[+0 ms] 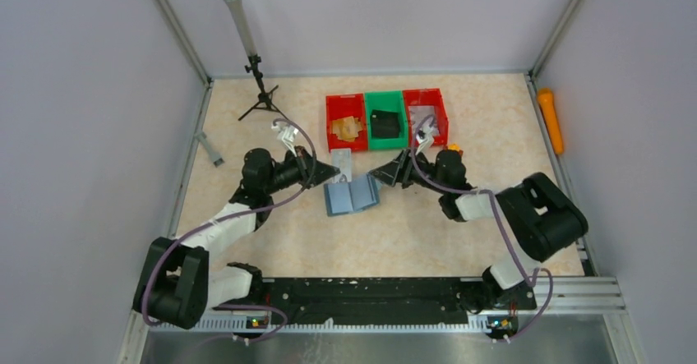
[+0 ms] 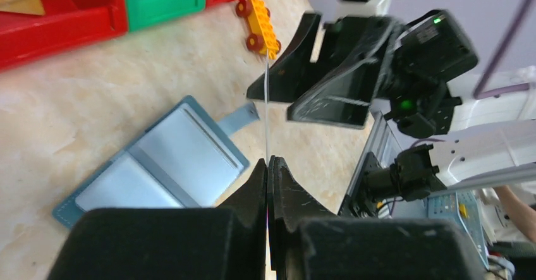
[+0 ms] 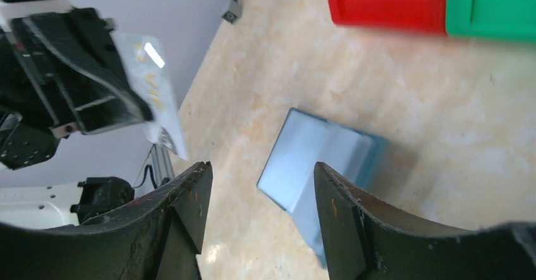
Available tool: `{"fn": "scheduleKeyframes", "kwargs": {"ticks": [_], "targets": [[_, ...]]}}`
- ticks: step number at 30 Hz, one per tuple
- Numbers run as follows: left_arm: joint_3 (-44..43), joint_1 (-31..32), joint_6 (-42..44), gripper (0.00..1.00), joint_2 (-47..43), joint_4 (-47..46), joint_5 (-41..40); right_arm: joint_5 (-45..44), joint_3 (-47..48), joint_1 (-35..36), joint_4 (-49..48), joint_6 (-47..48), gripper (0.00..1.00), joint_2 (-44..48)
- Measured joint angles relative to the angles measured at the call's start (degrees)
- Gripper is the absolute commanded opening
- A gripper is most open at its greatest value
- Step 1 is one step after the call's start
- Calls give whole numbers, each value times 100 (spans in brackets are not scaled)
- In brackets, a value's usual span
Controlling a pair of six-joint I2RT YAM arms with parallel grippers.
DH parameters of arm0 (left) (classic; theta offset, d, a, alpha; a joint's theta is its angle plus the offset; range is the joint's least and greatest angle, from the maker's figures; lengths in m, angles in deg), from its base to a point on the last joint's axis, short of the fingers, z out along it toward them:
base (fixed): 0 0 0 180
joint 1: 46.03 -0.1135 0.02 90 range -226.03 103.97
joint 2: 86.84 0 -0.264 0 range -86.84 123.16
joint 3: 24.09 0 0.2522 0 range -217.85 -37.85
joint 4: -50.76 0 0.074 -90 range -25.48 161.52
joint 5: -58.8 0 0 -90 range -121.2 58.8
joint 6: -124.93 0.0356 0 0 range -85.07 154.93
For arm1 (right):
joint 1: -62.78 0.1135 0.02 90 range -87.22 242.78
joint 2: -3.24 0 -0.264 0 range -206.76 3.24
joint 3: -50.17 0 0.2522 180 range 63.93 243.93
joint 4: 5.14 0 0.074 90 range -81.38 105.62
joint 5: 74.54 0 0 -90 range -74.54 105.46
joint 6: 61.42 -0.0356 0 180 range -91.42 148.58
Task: Take the credit cards out of the card holder
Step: Place the card holder at the center of the board, then place the credit card in the storage box.
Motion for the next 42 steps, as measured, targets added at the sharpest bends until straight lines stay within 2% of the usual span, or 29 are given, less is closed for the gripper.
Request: {"fn": "scheduleKeyframes", "kwargs": {"ticks": [3,6,13,18,34,40,42], "targets": [[-94,212,0,0,225,-9,85,-120,-162,-9,-201,273,62,595],[-179,424,-20,0,396,-98,243,-13,-341,-9,-667,319,61,706],[-264,708,-46,0,549,-385,551,564,-599,-9,-2238,-160,55,251],[-271,758,-48,0,555,-470,623,876,-603,-9,-2804,-564,51,-46],[-409,876,-46,0,765,-522,750,1163,-597,35,-3021,-953,34,-195],[-494,960,-39,0,898,-509,765,1165,-597,35,-3027,-966,18,-195],[-516,979,-22,1,898,-483,761,1165,-597,35,-3029,-966,10,-195]]}}
